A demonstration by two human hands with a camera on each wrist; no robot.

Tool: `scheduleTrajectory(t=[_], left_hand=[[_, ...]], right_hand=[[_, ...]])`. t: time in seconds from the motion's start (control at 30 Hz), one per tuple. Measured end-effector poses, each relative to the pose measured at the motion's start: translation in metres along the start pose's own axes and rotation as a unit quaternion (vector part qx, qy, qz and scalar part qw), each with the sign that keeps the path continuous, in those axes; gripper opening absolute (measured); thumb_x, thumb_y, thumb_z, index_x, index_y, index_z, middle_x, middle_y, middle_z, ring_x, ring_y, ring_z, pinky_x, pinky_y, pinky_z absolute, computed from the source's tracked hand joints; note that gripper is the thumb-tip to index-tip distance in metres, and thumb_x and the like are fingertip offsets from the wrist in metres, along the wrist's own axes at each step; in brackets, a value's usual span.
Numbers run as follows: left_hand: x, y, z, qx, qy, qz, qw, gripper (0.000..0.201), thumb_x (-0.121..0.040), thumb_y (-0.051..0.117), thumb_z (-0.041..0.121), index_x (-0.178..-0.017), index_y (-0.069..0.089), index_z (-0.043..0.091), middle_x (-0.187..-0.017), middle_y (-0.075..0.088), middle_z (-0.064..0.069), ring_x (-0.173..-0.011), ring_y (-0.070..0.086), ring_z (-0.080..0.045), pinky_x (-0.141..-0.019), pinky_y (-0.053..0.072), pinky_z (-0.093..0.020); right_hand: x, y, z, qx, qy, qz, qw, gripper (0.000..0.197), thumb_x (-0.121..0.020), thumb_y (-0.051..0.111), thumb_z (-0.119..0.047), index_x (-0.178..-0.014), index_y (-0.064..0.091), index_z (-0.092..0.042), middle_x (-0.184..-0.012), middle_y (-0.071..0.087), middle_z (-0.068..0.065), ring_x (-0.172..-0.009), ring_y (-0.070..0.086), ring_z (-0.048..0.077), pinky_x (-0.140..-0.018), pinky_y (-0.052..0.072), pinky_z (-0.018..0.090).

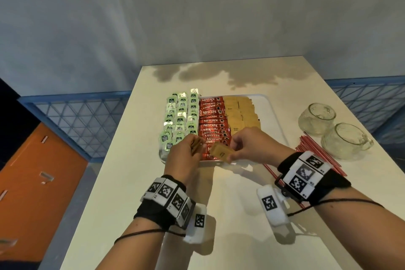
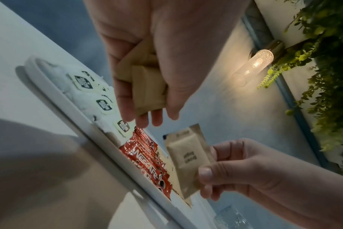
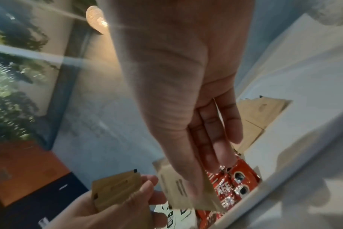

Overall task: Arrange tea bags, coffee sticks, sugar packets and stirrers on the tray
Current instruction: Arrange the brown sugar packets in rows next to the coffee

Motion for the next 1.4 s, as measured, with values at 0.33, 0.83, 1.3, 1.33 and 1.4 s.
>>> scheduleTrajectory(t=[0.33, 0.83, 1.3, 1.33, 1.4], left_hand=[[0.017, 0.024, 0.012, -0.042, 0.04, -0.148, 0.987, 0.018, -0.087, 0.072, 0.028, -0.104, 0.065, 0.024, -0.093, 0.067, 0.007, -0.084, 0.061, -0.011, -0.073, 0.045, -0.023], [0.018, 0.025, -0.017, 0.331, -0.204, -0.075, 0.918, 0.03, -0.086, 0.073, 0.022, -0.114, 0.067, 0.011, -0.108, 0.073, -0.012, -0.096, 0.071, -0.025, -0.066, 0.06, -0.034], [0.026, 0.031, -0.021, 0.527, -0.28, -0.162, 0.786, 0.034, -0.092, 0.04, -0.012, -0.122, 0.054, -0.004, -0.116, 0.067, -0.026, -0.096, 0.07, -0.039, -0.072, 0.062, -0.04], [0.026, 0.031, -0.024, 0.52, -0.28, -0.161, 0.79, 0.034, -0.093, 0.043, -0.011, -0.124, 0.053, -0.004, -0.116, 0.066, -0.028, -0.096, 0.07, -0.04, -0.067, 0.063, -0.037], [0.026, 0.031, -0.028, 0.511, -0.28, -0.163, 0.797, 0.035, -0.094, 0.047, -0.008, -0.129, 0.05, -0.003, -0.117, 0.066, -0.029, -0.1, 0.07, -0.039, -0.066, 0.062, -0.033]], right_hand=[[-0.003, 0.002, -0.042, 0.066, -0.066, -0.024, 0.995, 0.009, -0.079, 0.08, -0.026, -0.076, 0.073, -0.022, -0.074, 0.069, -0.008, -0.071, 0.063, 0.009, -0.072, 0.056, 0.034], [0.003, 0.022, 0.006, -0.317, 0.036, 0.044, 0.947, 0.009, -0.09, 0.068, -0.014, -0.086, 0.068, -0.006, -0.09, 0.072, 0.014, -0.071, 0.066, 0.012, -0.066, 0.055, 0.02], [-0.026, -0.002, 0.114, -0.184, 0.193, 0.131, 0.955, 0.023, -0.094, 0.065, -0.021, -0.071, 0.062, -0.015, -0.064, 0.06, 0.003, -0.058, 0.053, 0.016, -0.062, 0.044, 0.03], [-0.026, -0.003, 0.114, -0.19, 0.195, 0.133, 0.953, 0.02, -0.093, 0.067, -0.02, -0.074, 0.063, -0.013, -0.066, 0.061, 0.004, -0.058, 0.054, 0.017, -0.064, 0.046, 0.031], [-0.027, -0.005, 0.114, -0.203, 0.197, 0.141, 0.949, 0.013, -0.091, 0.069, -0.018, -0.083, 0.065, -0.008, -0.071, 0.064, 0.008, -0.06, 0.056, 0.017, -0.066, 0.049, 0.034]])
Point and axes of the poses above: each hand's wrist, its own x-axis away from the middle knuckle, its own y-axis out of the palm, z = x × y, the point moved 9 cm from there along -x, towards the middle knuckle
